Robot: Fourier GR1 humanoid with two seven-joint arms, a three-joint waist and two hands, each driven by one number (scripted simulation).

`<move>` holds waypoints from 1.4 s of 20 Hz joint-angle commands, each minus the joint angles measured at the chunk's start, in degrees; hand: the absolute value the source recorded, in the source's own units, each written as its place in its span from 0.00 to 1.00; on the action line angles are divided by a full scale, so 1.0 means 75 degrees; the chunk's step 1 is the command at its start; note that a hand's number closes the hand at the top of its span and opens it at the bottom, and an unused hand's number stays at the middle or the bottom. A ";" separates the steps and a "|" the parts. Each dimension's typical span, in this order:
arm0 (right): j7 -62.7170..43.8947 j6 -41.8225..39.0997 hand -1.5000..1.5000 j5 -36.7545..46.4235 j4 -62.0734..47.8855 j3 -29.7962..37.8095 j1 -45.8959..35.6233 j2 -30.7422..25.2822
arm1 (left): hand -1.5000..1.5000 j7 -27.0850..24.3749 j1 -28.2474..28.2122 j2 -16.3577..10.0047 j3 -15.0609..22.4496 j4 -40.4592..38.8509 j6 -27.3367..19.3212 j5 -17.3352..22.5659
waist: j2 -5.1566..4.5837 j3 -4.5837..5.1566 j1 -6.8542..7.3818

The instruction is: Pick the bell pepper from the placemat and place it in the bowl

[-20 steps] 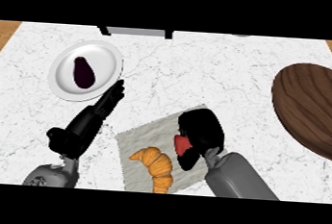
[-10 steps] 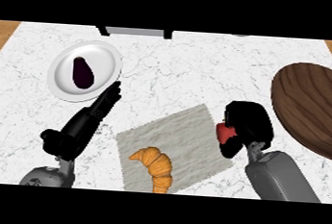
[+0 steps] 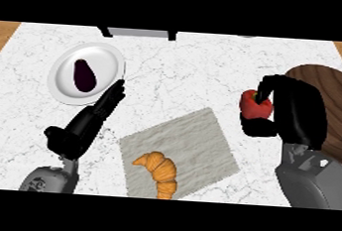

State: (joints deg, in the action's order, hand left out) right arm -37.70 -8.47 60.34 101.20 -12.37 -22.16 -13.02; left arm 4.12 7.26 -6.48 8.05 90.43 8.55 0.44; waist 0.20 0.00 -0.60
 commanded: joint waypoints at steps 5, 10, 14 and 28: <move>0.0518 0.0578 1.00 -0.0760 -0.0060 0.1793 -0.0171 -0.0287 | 0.50 0.0126 -0.0067 -0.0127 -0.0132 0.0126 0.0315 0.0106 | -0.0030 -0.0002 0.0093; 0.0166 0.0334 1.00 0.0053 -0.0229 0.1553 -0.0088 -0.0497 | 0.50 0.0144 0.0094 0.0415 0.0240 -0.0074 -0.0173 -0.0415 | -0.0027 0.0000 0.0077; 0.1587 0.1508 1.00 0.0120 -0.1773 0.2626 -0.0279 -0.1568 | 0.50 0.0011 0.0085 0.0140 -0.0004 -0.0113 0.0183 -0.0149 | -0.0058 -0.0003 0.0100; 0.3194 0.0095 0.00 -0.1937 -0.5828 0.4123 -0.1324 -0.2182 | 0.50 -0.0033 0.0043 0.0139 -0.0049 -0.0002 0.0276 -0.0204 | -0.0067 -0.0008 0.0197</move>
State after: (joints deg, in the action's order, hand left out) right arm -16.78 -3.91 50.81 64.75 15.72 -28.67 -28.74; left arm 3.20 6.41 -5.10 8.14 90.77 10.11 -1.25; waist -0.33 -0.06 0.66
